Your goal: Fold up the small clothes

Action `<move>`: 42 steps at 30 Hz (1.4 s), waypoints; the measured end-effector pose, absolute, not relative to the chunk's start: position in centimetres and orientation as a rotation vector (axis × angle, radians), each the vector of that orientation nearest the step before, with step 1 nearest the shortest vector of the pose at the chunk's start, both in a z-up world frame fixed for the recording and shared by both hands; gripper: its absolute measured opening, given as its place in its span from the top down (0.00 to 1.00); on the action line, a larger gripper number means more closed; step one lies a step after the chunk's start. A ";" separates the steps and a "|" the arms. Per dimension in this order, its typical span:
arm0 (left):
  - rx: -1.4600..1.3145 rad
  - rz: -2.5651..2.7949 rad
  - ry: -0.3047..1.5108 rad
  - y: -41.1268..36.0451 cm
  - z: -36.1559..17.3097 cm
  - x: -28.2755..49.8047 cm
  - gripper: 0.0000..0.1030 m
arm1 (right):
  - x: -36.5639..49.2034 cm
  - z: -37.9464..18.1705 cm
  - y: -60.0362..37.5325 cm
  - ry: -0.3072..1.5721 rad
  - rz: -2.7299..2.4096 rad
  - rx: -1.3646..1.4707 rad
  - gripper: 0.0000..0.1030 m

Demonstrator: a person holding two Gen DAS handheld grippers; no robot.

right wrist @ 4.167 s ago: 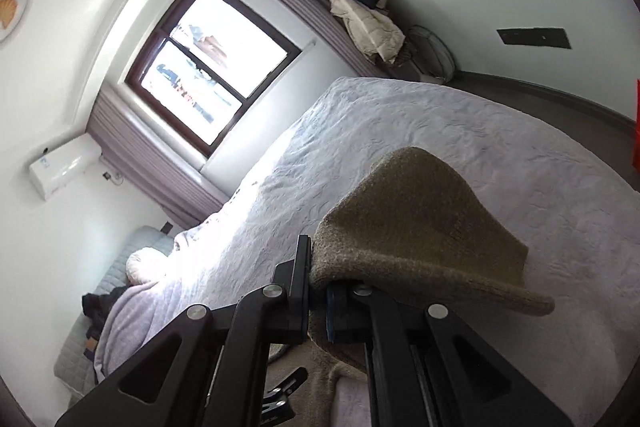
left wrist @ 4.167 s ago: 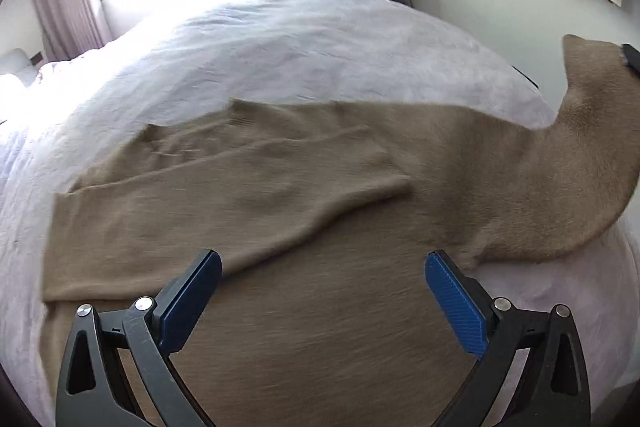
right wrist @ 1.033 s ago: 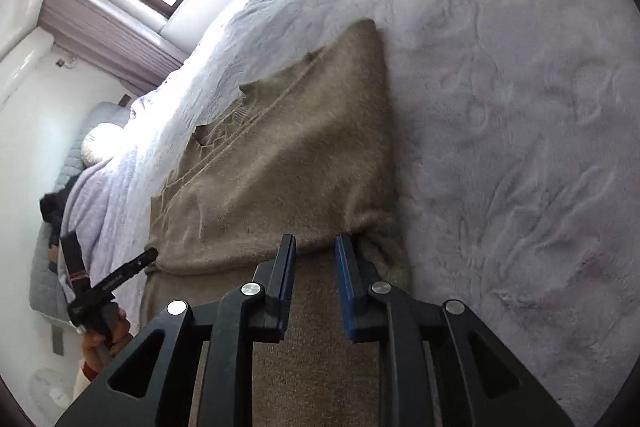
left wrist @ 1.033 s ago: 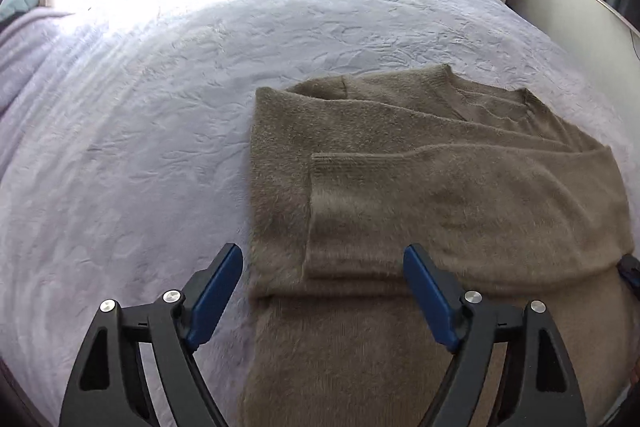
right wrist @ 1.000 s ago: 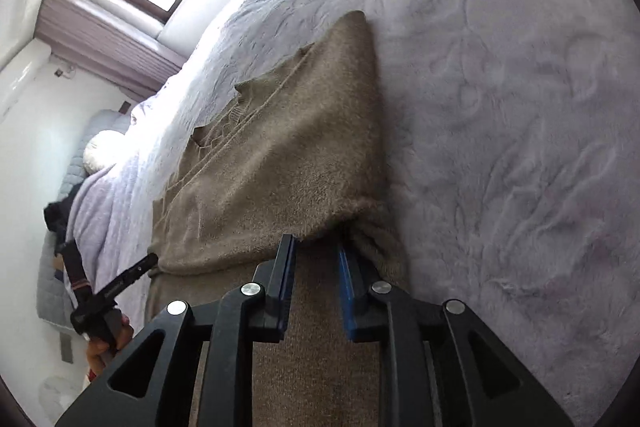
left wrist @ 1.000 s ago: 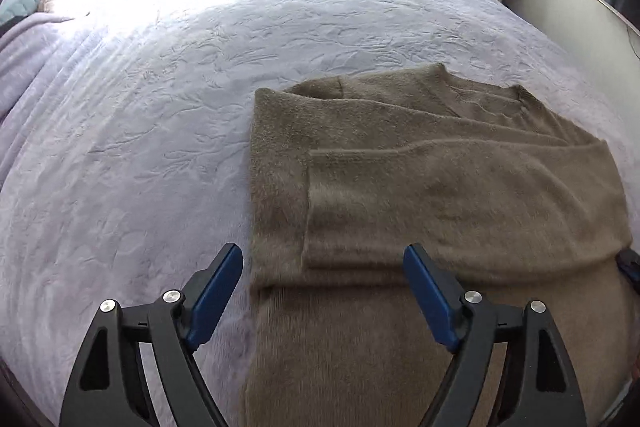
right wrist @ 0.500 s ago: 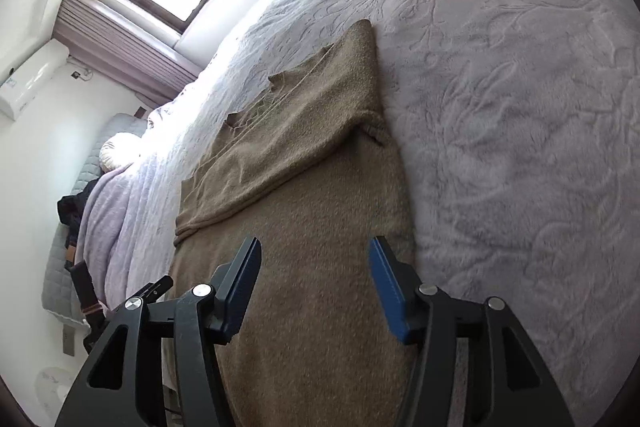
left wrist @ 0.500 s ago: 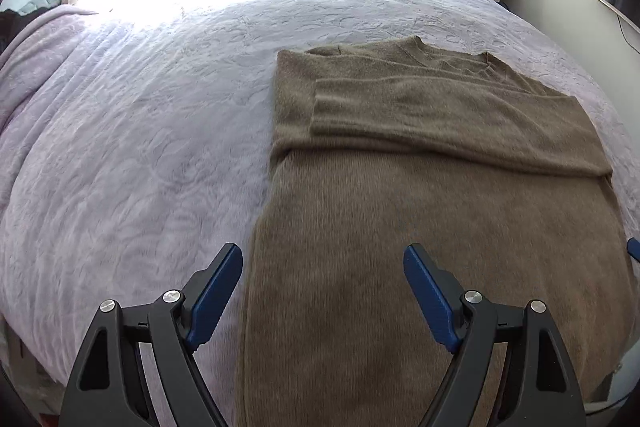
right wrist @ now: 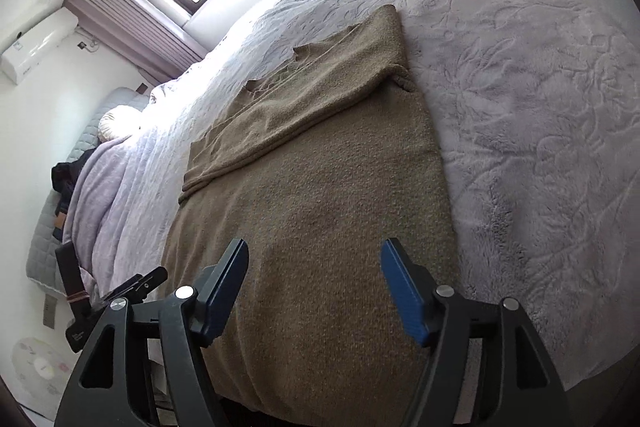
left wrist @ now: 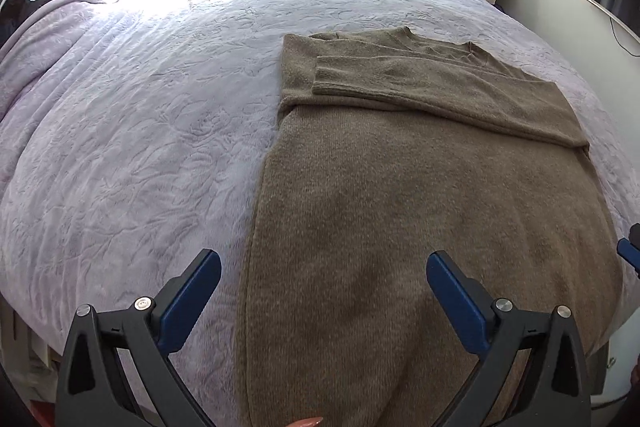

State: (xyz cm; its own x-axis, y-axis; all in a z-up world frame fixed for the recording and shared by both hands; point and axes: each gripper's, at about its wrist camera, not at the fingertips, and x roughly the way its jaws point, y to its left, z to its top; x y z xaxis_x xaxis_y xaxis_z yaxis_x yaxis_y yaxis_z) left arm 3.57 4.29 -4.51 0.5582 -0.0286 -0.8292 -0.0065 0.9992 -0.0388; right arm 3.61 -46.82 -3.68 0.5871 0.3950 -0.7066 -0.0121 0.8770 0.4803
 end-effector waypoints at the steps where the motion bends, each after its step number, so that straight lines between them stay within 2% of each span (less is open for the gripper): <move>1: -0.040 -0.014 0.981 4.3 -4.5 3.3 0.00 | 3.3 -3.4 -46.4 0.917 0.240 0.427 0.26; 2: -0.041 -0.016 0.983 4.2 -4.5 3.1 0.00 | 2.9 -3.2 -46.0 0.909 0.233 0.390 0.18; 8: -0.028 -0.026 0.984 4.1 -4.5 1.4 0.00 | 0.6 -2.3 -43.5 0.869 0.243 0.227 0.18; 21: -0.020 -0.039 0.998 4.7 -6.8 -3.3 0.00 | -3.1 -6.1 -41.4 0.951 0.270 0.256 0.18; 30: -0.067 -0.026 1.025 5.6 -9.5 -5.4 0.00 | -5.5 -7.4 -40.7 0.856 0.234 0.262 0.18; 42: -0.032 -0.045 0.995 5.7 -9.0 -7.1 0.00 | -6.5 -7.4 -41.7 0.779 0.246 0.345 0.18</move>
